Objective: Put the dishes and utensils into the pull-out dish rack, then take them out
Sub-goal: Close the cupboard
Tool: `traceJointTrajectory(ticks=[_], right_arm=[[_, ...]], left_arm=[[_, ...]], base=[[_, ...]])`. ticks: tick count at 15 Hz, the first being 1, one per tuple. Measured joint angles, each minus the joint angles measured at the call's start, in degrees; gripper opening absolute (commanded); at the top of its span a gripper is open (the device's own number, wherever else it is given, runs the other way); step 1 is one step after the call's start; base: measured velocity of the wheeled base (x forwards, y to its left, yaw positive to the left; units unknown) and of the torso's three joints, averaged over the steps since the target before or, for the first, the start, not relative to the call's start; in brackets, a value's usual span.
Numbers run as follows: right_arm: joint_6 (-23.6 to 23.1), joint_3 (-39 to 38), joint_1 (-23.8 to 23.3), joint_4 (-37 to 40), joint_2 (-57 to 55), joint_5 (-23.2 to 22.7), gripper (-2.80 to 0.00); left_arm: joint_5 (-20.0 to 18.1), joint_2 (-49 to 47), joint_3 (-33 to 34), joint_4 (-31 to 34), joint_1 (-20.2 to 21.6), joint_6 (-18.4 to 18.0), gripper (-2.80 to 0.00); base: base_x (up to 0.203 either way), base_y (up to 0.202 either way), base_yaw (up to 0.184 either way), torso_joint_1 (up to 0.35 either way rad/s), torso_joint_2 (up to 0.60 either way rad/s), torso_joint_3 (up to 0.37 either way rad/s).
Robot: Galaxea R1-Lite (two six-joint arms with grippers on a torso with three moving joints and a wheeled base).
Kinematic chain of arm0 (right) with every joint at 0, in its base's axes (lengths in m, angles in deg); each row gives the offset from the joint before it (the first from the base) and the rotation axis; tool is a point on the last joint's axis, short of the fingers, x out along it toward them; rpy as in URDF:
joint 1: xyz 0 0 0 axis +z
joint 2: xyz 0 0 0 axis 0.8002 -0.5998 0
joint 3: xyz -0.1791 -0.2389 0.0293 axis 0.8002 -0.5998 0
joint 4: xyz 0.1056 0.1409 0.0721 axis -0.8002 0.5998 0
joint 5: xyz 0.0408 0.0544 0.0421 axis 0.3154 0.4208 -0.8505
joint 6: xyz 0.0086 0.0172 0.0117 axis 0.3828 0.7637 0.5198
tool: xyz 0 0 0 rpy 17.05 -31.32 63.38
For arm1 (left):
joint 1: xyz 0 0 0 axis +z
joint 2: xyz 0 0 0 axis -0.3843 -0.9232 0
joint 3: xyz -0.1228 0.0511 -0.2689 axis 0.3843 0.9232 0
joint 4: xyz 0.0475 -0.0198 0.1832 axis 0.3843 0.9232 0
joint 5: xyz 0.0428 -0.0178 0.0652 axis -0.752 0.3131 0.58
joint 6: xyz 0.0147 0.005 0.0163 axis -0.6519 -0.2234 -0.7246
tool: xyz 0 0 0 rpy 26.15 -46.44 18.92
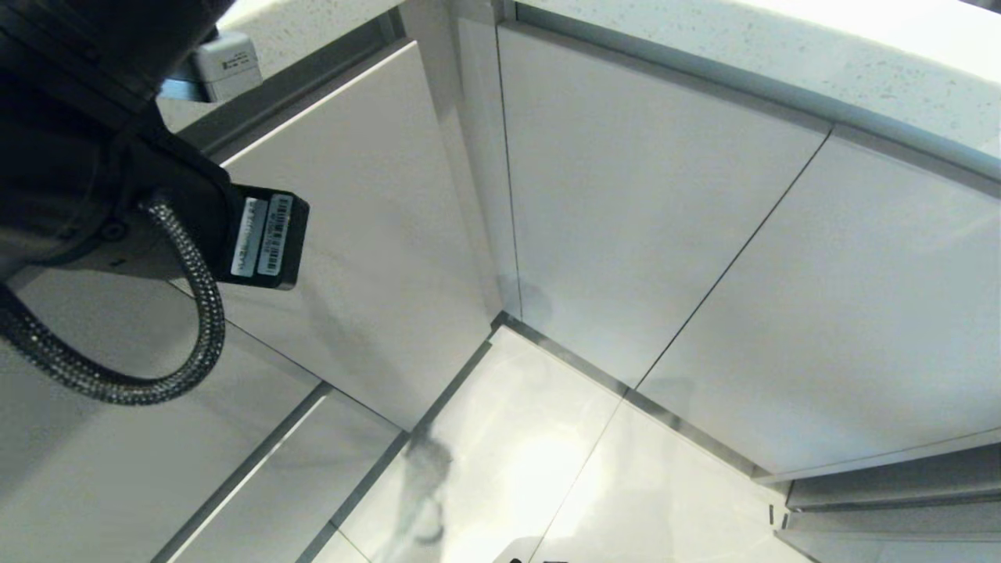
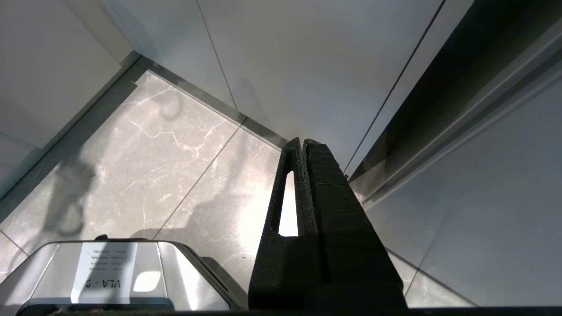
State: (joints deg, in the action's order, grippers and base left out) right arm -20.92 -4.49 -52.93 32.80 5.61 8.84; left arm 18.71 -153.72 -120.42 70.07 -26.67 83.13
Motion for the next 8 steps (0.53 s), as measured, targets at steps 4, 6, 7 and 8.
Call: traceJointTrajectory(ticks=[4, 6, 7, 8], right_arm=[[0.0, 0.0, 0.0, 0.0, 0.0, 0.0, -2.8], [0.0, 0.0, 0.0, 0.0, 0.0, 0.0, -2.8], [0.0, 0.0, 0.0, 0.0, 0.0, 0.0, -2.8], [0.0, 0.0, 0.0, 0.0, 0.0, 0.0, -2.8]], left_arm=[[1.9, 0.3, 0.1, -0.1, 5.4, -0.3, -2.8], [2.1, 0.4, 0.1, -0.1, 6.1, -0.3, -2.8], [2.1, 0.5, 0.2, 0.0, 6.2, -0.3, -2.8], [2.1, 0.5, 0.3, 0.0, 6.3, -0.3, -2.8]], base=[[0.0, 0.0, 0.0, 0.0, 0.0, 0.0], [0.0, 0.0, 0.0, 0.0, 0.0, 0.0], [0.0, 0.0, 0.0, 0.0, 0.0, 0.0], [0.0, 0.0, 0.0, 0.0, 0.0, 0.0]])
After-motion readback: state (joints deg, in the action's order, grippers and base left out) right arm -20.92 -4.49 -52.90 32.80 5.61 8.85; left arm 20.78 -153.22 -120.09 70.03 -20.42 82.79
